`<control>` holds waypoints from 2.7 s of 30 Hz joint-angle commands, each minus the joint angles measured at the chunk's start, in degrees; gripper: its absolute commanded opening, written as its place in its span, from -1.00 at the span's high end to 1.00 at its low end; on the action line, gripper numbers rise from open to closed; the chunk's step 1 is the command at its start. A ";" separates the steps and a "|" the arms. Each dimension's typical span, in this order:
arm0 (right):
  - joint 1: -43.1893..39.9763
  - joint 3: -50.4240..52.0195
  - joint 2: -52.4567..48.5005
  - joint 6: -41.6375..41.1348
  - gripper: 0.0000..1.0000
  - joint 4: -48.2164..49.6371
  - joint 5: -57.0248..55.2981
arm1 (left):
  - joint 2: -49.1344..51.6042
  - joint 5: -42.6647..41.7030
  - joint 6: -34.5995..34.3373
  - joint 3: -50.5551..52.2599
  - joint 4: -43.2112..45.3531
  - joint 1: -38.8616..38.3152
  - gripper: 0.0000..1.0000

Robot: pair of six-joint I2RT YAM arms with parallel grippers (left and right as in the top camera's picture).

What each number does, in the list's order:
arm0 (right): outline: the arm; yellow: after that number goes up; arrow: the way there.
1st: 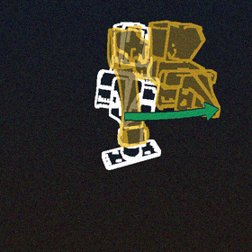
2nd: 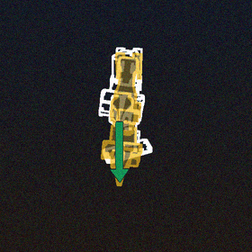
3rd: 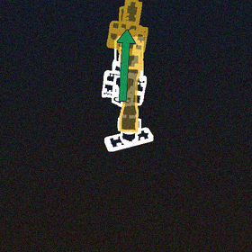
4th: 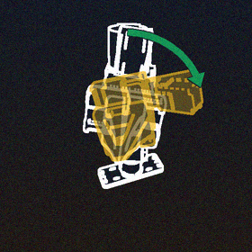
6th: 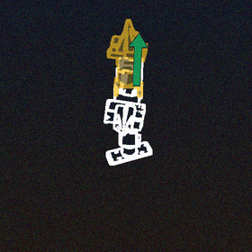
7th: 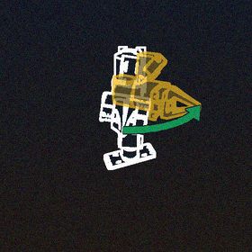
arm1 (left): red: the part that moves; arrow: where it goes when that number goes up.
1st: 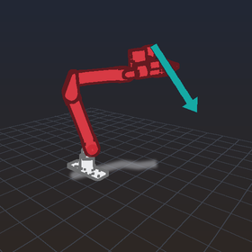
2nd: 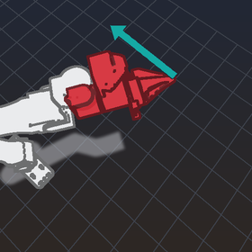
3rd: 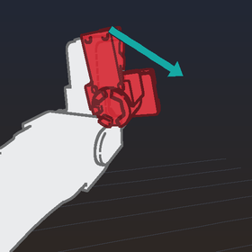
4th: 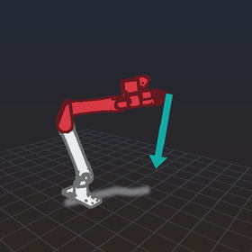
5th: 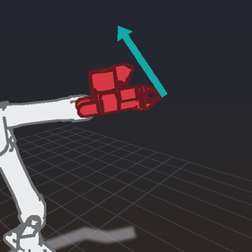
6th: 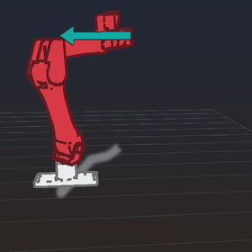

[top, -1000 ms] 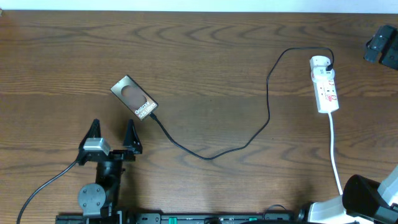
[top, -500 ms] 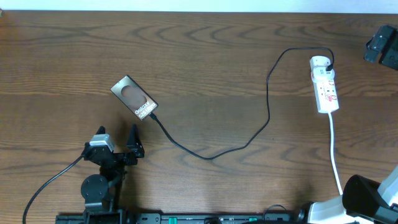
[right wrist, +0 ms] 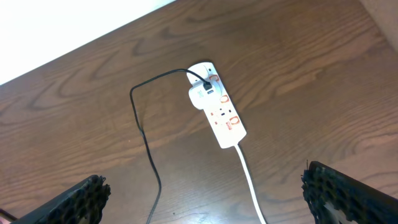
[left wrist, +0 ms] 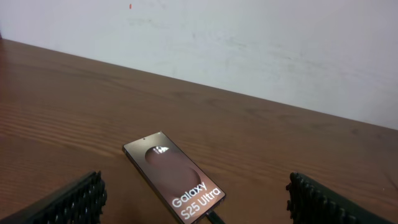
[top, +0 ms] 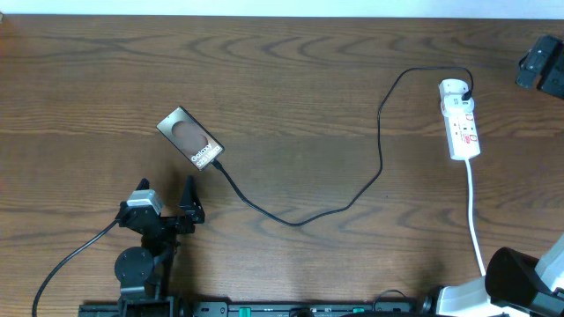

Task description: Plug charger to phone and switch on socket

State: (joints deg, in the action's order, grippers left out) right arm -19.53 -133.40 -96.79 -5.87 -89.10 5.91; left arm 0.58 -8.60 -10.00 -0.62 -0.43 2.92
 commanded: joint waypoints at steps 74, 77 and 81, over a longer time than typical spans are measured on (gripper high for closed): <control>19.02 130.33 80.52 0.44 -0.98 119.12 1.92 | -0.35 -0.79 1.20 0.39 -2.80 0.28 -0.84; 19.04 133.09 84.78 2.34 -0.99 115.38 1.70 | -0.35 -0.79 1.20 0.39 -2.80 0.28 -0.84; 19.06 133.09 88.56 2.97 -0.98 107.51 0.48 | -0.35 -0.79 1.20 0.39 -2.80 0.28 -0.85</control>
State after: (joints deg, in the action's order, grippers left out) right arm -0.86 -0.43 -11.09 -4.71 21.65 8.05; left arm 0.58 -8.60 -9.80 -0.80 -0.69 2.92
